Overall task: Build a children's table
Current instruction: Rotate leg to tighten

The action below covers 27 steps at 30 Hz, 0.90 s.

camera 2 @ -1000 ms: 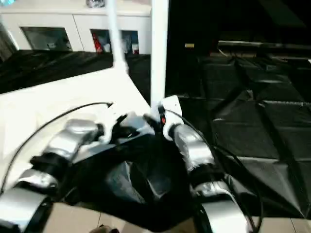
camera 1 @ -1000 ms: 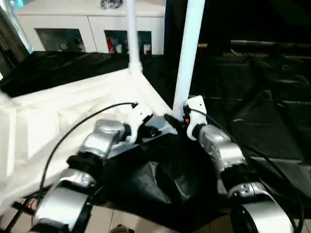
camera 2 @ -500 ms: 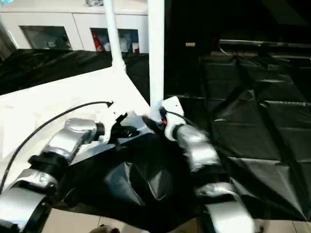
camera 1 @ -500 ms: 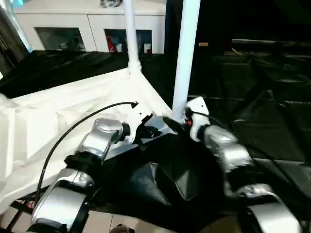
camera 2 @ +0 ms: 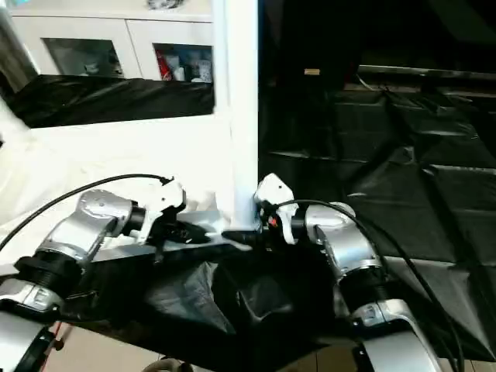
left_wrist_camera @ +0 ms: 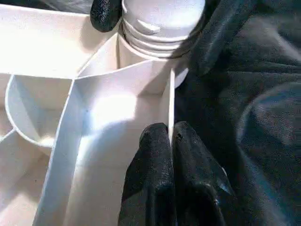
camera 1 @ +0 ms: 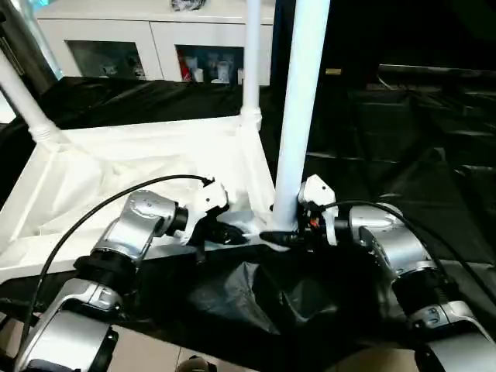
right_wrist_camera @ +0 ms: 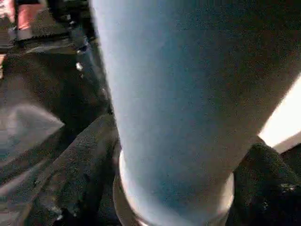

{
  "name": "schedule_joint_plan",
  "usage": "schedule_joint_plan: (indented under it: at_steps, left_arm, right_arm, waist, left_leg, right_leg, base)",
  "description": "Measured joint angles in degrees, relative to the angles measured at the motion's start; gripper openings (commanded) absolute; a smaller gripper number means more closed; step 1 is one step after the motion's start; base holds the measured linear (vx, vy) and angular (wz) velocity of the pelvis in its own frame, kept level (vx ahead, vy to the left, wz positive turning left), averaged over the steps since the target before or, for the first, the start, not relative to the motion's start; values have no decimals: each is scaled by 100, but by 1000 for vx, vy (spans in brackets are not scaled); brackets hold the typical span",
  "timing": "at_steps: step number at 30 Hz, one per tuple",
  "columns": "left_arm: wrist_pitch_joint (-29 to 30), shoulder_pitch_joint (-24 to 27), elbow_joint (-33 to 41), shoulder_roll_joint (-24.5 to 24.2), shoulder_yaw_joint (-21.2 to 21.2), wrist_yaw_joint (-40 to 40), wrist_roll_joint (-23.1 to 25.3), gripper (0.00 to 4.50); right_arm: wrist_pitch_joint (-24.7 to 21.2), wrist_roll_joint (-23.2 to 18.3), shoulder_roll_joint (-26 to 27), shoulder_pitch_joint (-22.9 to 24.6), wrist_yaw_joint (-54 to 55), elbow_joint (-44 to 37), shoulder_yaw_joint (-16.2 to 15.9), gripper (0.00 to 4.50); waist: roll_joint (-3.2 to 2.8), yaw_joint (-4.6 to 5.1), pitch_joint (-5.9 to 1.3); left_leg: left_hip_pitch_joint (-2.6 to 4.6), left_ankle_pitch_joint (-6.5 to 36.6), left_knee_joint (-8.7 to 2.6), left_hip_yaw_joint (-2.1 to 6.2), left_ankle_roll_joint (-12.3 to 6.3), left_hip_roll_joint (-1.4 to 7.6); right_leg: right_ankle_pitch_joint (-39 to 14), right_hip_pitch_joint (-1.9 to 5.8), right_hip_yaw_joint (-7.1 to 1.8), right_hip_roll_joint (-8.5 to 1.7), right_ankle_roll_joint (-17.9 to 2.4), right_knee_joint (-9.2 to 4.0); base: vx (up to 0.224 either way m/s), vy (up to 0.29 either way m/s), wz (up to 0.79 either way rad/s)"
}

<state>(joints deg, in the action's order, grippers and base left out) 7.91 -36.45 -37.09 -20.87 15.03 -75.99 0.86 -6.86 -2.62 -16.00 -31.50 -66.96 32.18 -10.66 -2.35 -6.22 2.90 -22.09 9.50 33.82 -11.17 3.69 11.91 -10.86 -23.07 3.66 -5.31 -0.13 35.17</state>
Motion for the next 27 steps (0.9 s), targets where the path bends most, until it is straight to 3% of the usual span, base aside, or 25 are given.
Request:
schedule_joint_plan:
  at_steps: [2,7,10,15,23,24,27]
  left_arm:
    - [-23,11,7,-9,2,-7,2,0]
    - [-5,14,3,11,-12,60,3,0]
    - [74,11,-86,132,-162,495,25,0]
    - [325,-270,-498,564,-389,1511,96,0]
    - [570,-497,-746,914,-535,2277,134,0]
    - [575,-497,-746,916,-537,2278,134,0]
    - [575,-497,-746,914,-539,2268,134,0]
  right_arm:
    - [-17,-1,2,0,-14,0,0,291]
    - [-87,-6,28,0,30,1,31,274]
    - [-169,14,310,-7,712,161,276,271]
    - [-242,60,973,-254,2592,691,842,270]
    - [-67,262,1420,-561,3976,1155,1089,270]
    - [-41,262,1420,-561,3975,1171,1092,325]
    - [-6,219,1421,-552,3880,1169,1104,346]
  waist:
    - [0,-6,0]
    - [1,-9,0]
    - [3,4,0]
    - [10,129,4]
    - [8,123,2]
    - [9,124,2]
    - [8,125,2]
  left_leg:
    - [0,0,0,0,0,0]
    - [1,0,0,0,0,0]
    - [7,-1,2,0,2,0]
    - [10,-1,3,0,3,-3]
    - [9,-1,-5,0,2,-5]
    - [9,-1,-5,-1,2,-5]
    - [9,-1,-6,-2,2,-5]
  right_leg:
    - [0,-1,0,0,0,0]
    - [0,-1,0,0,0,2]
    - [0,-1,-1,0,0,12]
    - [8,-2,-6,0,-9,15]
    - [3,-1,-7,1,-2,1]
    - [4,0,-7,1,-2,-2]
    - [4,-1,-8,1,-2,-1]
  base:
    - [0,0,0]
    - [0,0,0]
    - [0,0,0]
    - [0,0,0]
    - [0,0,0]
    - [0,0,0]
    - [0,0,0]
